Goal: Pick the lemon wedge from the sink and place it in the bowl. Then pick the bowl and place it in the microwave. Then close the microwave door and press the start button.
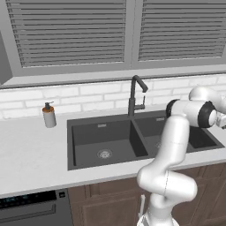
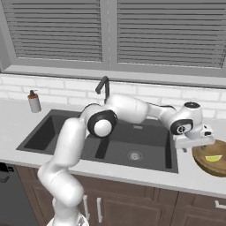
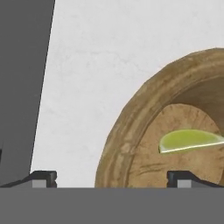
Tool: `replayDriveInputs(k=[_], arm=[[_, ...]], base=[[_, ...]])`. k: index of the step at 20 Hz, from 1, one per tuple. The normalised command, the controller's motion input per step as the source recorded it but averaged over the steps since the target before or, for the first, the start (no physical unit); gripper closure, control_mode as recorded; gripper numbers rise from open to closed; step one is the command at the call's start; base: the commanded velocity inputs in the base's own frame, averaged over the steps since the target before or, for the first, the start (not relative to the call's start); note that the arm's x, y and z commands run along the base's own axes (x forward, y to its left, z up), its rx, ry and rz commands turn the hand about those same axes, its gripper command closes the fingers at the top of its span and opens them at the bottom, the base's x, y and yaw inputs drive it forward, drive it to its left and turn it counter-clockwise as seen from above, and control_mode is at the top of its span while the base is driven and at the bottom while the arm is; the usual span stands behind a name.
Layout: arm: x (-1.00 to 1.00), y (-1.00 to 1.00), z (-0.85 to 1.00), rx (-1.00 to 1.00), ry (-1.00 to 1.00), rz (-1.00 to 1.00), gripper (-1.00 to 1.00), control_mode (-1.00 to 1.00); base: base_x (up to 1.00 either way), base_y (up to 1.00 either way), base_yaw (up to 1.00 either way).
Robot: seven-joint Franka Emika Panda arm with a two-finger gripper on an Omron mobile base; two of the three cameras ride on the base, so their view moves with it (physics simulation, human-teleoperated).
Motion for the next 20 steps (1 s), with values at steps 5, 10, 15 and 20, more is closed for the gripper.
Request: replayDriveInputs(k=[5, 10, 15, 20], arm=[[0.01, -0.13, -0.23, 0.01, 0.02, 0.03, -1.0, -1.0], [0.0, -0.04, -0.29, 0.0, 0.01, 0.03, -1.0, -1.0], [0.0, -0.01, -0.19, 0.0, 0.0, 0.03, 1.0, -1.0], [0.0, 0.0, -0.06, 0.0, 0.0, 0.0, 1.0, -1.0]], base=[[0.0, 0.0, 0.0], [0.0, 0.0, 0.0], [0.0, 0.0, 0.0], [0.0, 0.0, 0.0]])
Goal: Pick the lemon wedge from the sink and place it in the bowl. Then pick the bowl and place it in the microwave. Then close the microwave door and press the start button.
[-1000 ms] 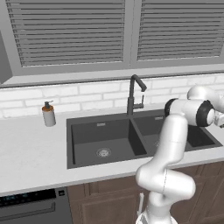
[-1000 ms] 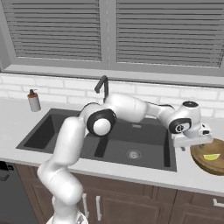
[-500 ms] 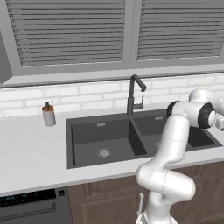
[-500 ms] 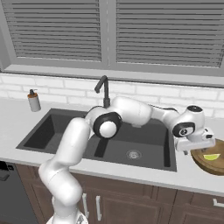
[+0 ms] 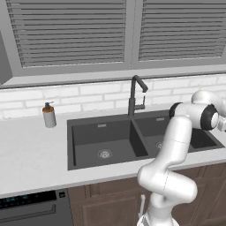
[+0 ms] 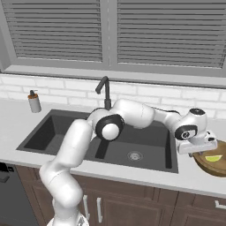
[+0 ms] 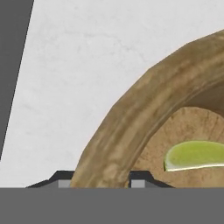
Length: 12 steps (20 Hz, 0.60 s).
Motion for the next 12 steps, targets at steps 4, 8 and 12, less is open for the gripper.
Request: replayDriveInputs(k=[4, 8, 12], arm=[[0.0, 0.0, 0.0, 0.0, 0.04, 0.0, 1.0, -1.0], [-0.27, 0.34, 0.15, -0.02, 0.0, 0.0, 1.0, -1.0], [-0.55, 0.34, 0.49, -0.05, -0.09, 0.1, 1.0, -1.0]], base=[[0.0, 0.0, 0.0], [0.0, 0.0, 0.0], [0.0, 0.0, 0.0]])
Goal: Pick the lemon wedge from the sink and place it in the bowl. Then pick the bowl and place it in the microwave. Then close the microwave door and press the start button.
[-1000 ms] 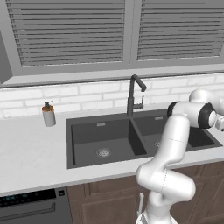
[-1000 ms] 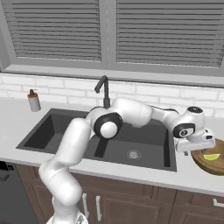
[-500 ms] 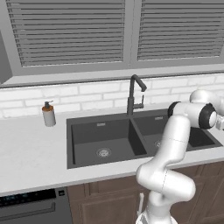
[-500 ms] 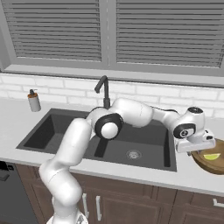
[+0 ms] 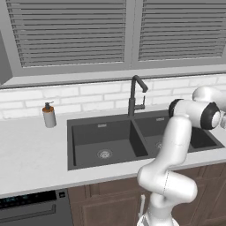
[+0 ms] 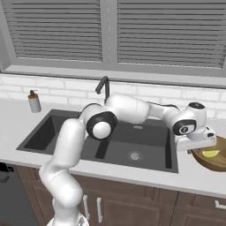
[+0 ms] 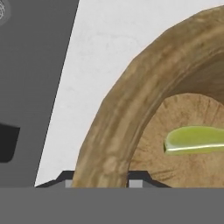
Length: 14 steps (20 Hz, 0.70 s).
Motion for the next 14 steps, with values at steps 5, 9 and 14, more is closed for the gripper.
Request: replayDriveInputs(k=[5, 9, 14], arm=[[-0.57, 0.23, 0.44, -0.02, -0.12, 0.15, 1.0, -1.0], [-0.35, 0.57, 0.45, 0.0, 0.0, 0.22, 1.0, -1.0], [-0.3, 0.65, 0.59, 0.0, -0.01, 0.29, 1.0, -1.0]], base=[[0.0, 0.0, 0.0], [0.0, 0.0, 0.0], [0.0, 0.0, 0.0]])
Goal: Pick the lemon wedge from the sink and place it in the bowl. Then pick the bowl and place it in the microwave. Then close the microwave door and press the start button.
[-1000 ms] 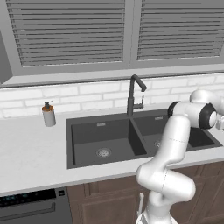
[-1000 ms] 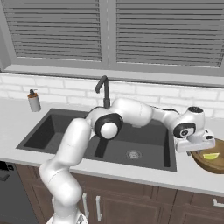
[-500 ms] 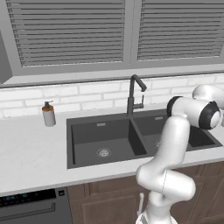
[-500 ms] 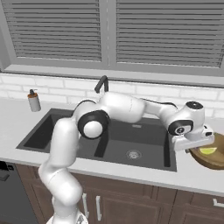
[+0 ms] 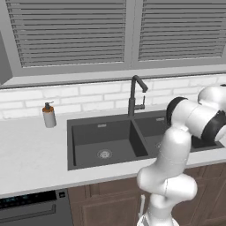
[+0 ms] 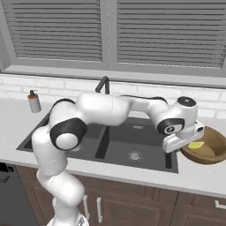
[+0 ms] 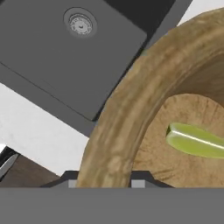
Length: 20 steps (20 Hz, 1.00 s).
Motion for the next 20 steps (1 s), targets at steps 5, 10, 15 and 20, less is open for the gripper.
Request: replayDriveInputs(k=[5, 10, 15, 20], arm=[[-0.24, 0.87, 0.47, 0.0, 0.0, 0.28, 1.0, -1.0], [-0.21, 0.94, 0.45, 0.0, -0.01, 0.27, 1.0, -1.0], [-0.3, 0.74, 0.63, 0.0, -0.14, 0.23, 1.0, -1.0], [-0.19, 0.82, 0.6, 0.0, -0.02, 0.27, 1.0, -1.0]], base=[[0.0, 0.0, 0.0], [0.0, 0.0, 0.0], [0.0, 0.0, 0.0], [0.0, 0.0, 0.0]])
